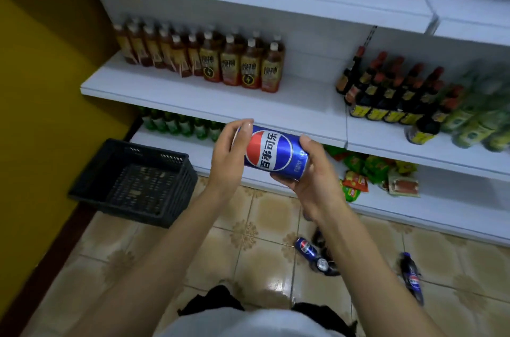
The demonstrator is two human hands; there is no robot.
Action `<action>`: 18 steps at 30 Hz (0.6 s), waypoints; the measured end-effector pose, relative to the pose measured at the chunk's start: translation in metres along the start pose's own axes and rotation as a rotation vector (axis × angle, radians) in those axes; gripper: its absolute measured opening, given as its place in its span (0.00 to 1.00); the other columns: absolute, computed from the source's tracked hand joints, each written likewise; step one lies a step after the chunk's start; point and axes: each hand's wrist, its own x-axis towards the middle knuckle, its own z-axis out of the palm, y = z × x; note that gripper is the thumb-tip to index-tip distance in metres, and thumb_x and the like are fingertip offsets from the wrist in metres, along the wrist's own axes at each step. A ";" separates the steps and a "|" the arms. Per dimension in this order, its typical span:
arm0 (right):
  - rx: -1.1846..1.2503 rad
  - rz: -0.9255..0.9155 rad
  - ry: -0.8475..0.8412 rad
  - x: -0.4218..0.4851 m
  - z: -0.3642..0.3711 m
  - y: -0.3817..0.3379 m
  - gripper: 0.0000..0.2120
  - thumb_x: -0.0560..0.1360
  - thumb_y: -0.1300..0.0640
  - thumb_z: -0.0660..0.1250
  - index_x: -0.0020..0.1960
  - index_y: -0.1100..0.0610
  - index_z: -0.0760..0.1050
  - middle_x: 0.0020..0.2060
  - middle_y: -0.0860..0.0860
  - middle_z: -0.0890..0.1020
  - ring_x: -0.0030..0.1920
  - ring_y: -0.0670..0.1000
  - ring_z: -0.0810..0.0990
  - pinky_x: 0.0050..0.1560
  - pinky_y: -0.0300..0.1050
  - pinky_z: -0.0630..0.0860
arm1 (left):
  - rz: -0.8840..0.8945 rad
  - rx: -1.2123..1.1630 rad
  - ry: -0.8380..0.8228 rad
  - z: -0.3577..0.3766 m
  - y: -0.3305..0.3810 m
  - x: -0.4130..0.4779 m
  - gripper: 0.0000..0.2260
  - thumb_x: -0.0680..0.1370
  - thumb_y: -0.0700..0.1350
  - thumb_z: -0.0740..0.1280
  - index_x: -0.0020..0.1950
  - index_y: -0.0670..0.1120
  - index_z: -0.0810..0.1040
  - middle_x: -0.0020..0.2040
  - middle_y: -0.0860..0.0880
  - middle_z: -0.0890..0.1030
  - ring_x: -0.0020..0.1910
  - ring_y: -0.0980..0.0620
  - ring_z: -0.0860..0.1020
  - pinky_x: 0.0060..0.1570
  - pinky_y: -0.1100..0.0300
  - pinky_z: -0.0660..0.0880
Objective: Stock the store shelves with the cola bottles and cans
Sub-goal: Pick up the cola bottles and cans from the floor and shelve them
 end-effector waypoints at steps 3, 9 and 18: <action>0.007 -0.034 0.029 0.012 0.024 -0.002 0.21 0.65 0.44 0.70 0.53 0.55 0.75 0.49 0.56 0.84 0.47 0.56 0.84 0.44 0.52 0.81 | -0.018 0.010 -0.077 -0.023 0.007 0.027 0.13 0.76 0.58 0.65 0.57 0.54 0.75 0.50 0.50 0.80 0.42 0.57 0.82 0.37 0.60 0.80; 0.187 -0.024 0.023 0.036 0.054 0.005 0.23 0.71 0.46 0.66 0.61 0.60 0.75 0.54 0.59 0.83 0.50 0.57 0.83 0.45 0.50 0.81 | -0.152 -0.169 -0.027 -0.026 0.005 0.060 0.32 0.62 0.68 0.67 0.62 0.57 0.70 0.55 0.47 0.77 0.45 0.55 0.81 0.40 0.60 0.80; 0.284 -0.104 -0.144 0.119 0.077 -0.019 0.19 0.76 0.48 0.59 0.56 0.58 0.80 0.48 0.59 0.84 0.42 0.55 0.83 0.43 0.46 0.78 | -0.184 -0.178 0.059 0.007 0.028 0.144 0.21 0.66 0.52 0.77 0.55 0.52 0.75 0.47 0.48 0.83 0.35 0.55 0.82 0.28 0.65 0.75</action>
